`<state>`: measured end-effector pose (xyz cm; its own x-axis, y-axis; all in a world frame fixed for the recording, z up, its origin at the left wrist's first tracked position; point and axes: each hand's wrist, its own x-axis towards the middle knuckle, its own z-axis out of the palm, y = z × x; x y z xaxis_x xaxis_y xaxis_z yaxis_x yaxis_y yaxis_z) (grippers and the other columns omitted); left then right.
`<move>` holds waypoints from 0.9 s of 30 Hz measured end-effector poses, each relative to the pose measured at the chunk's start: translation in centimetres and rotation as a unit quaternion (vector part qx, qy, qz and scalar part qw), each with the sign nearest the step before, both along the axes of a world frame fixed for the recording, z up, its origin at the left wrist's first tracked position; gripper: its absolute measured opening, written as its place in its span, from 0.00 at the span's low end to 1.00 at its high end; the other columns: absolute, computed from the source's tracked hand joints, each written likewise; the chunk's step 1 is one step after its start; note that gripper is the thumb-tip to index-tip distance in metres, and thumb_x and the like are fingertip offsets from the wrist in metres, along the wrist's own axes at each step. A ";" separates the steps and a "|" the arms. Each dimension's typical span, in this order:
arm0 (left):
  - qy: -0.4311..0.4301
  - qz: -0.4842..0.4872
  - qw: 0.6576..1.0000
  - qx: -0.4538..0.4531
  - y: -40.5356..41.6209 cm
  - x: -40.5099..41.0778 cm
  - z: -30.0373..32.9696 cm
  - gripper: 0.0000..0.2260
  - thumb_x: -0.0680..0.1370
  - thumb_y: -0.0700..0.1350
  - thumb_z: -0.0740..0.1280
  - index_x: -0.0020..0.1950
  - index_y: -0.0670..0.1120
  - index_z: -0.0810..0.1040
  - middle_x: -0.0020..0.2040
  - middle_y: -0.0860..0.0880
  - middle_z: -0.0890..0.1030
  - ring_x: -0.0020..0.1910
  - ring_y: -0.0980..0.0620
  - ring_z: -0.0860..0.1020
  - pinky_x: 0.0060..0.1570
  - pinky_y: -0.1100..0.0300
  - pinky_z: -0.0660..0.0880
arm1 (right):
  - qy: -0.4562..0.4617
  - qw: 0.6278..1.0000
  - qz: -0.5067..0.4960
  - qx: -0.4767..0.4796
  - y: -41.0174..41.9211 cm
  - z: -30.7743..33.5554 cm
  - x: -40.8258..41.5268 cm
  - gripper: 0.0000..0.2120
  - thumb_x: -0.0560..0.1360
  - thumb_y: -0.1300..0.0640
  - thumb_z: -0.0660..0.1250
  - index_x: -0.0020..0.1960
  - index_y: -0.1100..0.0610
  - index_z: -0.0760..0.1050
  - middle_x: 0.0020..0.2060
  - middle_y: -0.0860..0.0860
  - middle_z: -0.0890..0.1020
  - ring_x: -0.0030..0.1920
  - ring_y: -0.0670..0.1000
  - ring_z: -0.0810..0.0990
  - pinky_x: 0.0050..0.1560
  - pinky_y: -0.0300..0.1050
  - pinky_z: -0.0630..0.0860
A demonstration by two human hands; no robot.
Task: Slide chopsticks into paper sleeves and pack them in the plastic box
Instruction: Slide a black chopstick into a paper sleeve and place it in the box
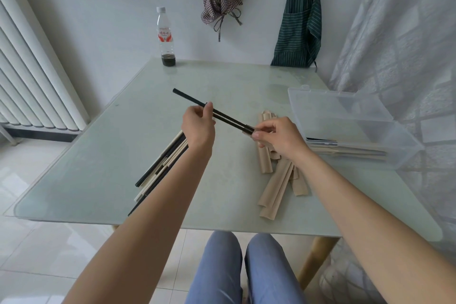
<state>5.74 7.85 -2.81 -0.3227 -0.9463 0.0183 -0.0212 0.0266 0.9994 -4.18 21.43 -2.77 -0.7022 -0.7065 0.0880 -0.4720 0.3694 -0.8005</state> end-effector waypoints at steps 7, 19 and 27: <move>-0.031 -0.058 0.998 0.014 0.9 0.1 0.2 0.14 0.75 0.46 0.69 0.30 0.46 0.75 0.29 0.51 0.77 0.33 0.53 0.78 0.42 0.59 0.73 | 0.006 1.000 0.004 -0.002 -0.7 0.3 0.6 0.05 0.73 0.64 0.68 0.47 0.62 0.82 0.33 0.51 0.79 0.24 0.37 0.76 0.32 0.25 0.70; -0.032 -0.002 0.998 0.060 -0.5 0.9 0.5 0.14 0.76 0.47 0.65 0.32 0.44 0.70 0.29 0.48 0.72 0.29 0.51 0.69 0.29 0.61 0.65 | 0.077 0.996 0.003 0.040 -0.3 1.3 0.1 0.03 0.72 0.60 0.70 0.44 0.55 0.82 0.32 0.53 0.81 0.36 0.49 0.78 0.46 0.44 0.74; -0.012 0.006 0.998 0.055 -0.7 1.2 0.7 0.13 0.73 0.45 0.70 0.55 0.44 0.74 0.46 0.49 0.76 0.41 0.52 0.74 0.32 0.66 0.65 | 0.119 0.991 0.004 0.062 -0.2 2.4 -0.3 0.06 0.72 0.57 0.69 0.40 0.46 0.79 0.31 0.48 0.81 0.40 0.50 0.79 0.48 0.47 0.75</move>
<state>6.96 7.19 -2.13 -0.3107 -0.9459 -0.0940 -0.0459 -0.0838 0.9954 -4.48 21.22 -0.41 -0.6659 -0.7281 0.1629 -0.6456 0.4529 -0.6149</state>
